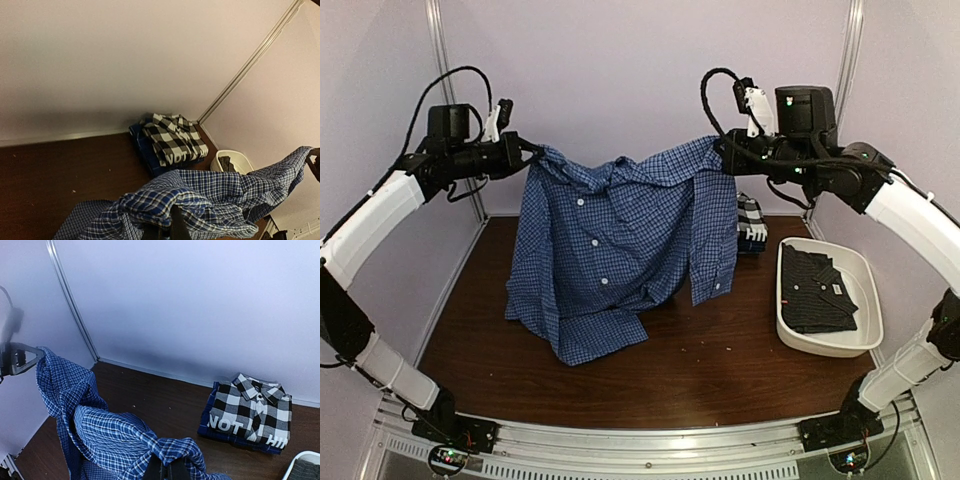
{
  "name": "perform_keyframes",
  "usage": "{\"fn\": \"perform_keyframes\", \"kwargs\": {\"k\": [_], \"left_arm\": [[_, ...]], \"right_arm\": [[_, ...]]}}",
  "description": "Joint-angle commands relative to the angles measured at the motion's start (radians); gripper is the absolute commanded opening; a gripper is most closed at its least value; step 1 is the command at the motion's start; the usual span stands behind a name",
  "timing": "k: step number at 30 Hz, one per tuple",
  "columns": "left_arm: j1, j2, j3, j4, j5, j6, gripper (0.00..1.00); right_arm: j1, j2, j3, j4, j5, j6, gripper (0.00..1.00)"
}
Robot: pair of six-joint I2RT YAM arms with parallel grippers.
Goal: Fold and stack the long sleeve shirts
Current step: Place the crumpled shirt at the center of the board.
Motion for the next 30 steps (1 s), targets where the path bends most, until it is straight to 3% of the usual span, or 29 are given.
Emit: {"fn": "perform_keyframes", "kwargs": {"k": [1,10,18,27,30], "left_arm": [[0.006,0.025,-0.014,0.08,0.147,-0.058,0.0],[0.0,0.117,-0.033,0.082,0.231,-0.085,0.0],[-0.06,0.237,-0.074,0.085,0.181,-0.072,0.0],[-0.102,0.307,-0.037,0.085,0.173,-0.071,0.0],[-0.114,0.293,-0.019,0.084,0.199,-0.058,0.0]], "right_arm": [[-0.065,0.005,-0.013,-0.061,0.01,0.04,0.0],[-0.096,0.014,-0.035,-0.063,-0.006,0.043,0.0],[-0.136,0.092,-0.11,-0.039,-0.014,0.084,0.0],[-0.186,0.093,-0.201,0.01,-0.095,0.101,0.0],[-0.18,0.082,-0.235,0.026,-0.199,0.064,0.0]]}}
